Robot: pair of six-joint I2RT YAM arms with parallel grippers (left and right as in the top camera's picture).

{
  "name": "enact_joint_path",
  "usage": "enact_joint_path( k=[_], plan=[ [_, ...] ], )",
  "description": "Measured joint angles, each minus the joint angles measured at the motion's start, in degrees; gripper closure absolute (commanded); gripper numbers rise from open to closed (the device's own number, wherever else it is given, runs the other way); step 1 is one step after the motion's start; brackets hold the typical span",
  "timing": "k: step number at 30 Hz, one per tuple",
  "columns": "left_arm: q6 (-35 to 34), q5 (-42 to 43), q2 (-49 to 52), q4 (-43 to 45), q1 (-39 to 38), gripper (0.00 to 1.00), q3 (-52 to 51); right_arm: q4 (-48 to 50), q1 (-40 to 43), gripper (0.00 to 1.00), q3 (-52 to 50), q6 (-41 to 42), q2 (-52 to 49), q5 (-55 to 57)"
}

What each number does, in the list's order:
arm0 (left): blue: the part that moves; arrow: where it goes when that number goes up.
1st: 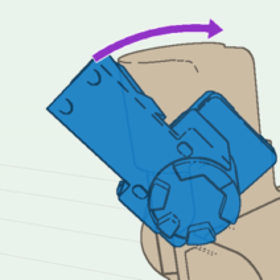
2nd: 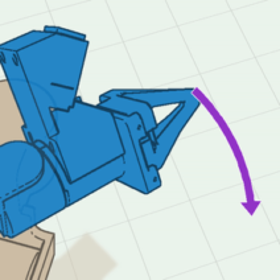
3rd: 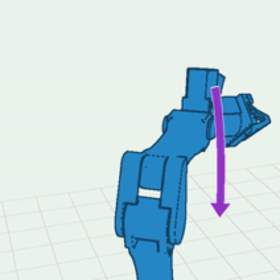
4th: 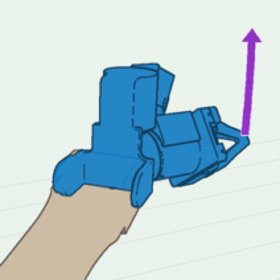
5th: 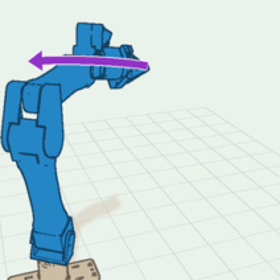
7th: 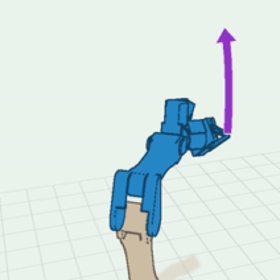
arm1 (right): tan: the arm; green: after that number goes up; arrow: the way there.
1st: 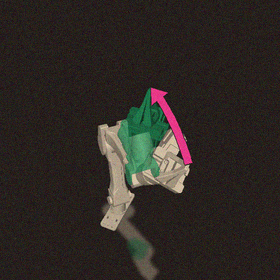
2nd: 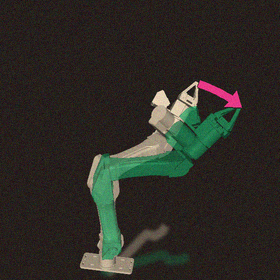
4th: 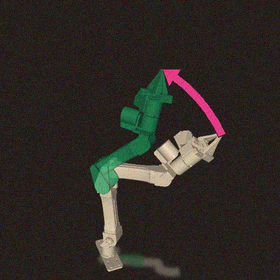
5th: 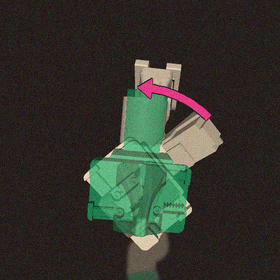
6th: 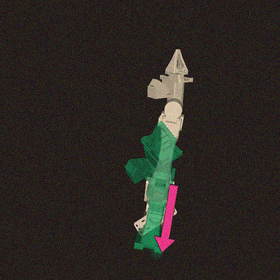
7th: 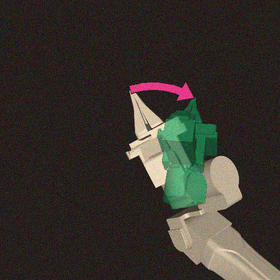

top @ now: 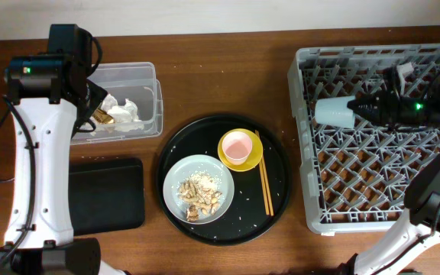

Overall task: Sort waste into correct bins and load items into the dishwasher rack
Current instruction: 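Carry the blue cup to the dish rack and set it down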

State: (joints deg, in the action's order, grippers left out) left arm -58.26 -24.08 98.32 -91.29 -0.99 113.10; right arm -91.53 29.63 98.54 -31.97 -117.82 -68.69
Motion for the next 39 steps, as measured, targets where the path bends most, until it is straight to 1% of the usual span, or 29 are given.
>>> enact_joint_path(
  k=[5, 9, 12, 21, 29, 36, 39],
  plan=[
    [0.0, 0.0, 0.0, 0.0, 0.0, 0.01, 0.0, 2.3, 3.5, 0.96, -4.7, -1.1, 0.0, 0.0],
    [0.0, 0.0, 0.0, 0.0, 0.0, 0.01, 0.0, 2.3, 7.8, 0.96, -5.1, -1.9, 0.0, -0.2],
    [0.0, 0.0, 0.0, 0.0, 0.0, 0.01, 0.0, 2.3, 9.4, 0.96, -5.1, -2.8, 0.0, -0.2],
    [0.0, 0.0, 0.0, 0.0, 0.0, 0.01, 0.0, 3.1, 9.3, 0.96, -5.3, -4.3, 0.0, -1.5],
    [0.0, 0.0, 0.0, 0.0, 0.0, 0.01, 0.0, 10.5, 9.3, 0.96, -12.2, -4.3, 0.0, -3.7],
    [0.0, 0.0, 0.0, 0.0, 0.0, 0.01, 0.0, 13.0, 9.3, 0.96, -12.9, -4.2, 0.0, -4.5],
    [0.0, 0.0, 0.0, 0.0, 0.0, 0.01, 0.0, 15.3, 9.3, 0.96, -12.9, -2.2, 0.0, -4.5]
  ],
)
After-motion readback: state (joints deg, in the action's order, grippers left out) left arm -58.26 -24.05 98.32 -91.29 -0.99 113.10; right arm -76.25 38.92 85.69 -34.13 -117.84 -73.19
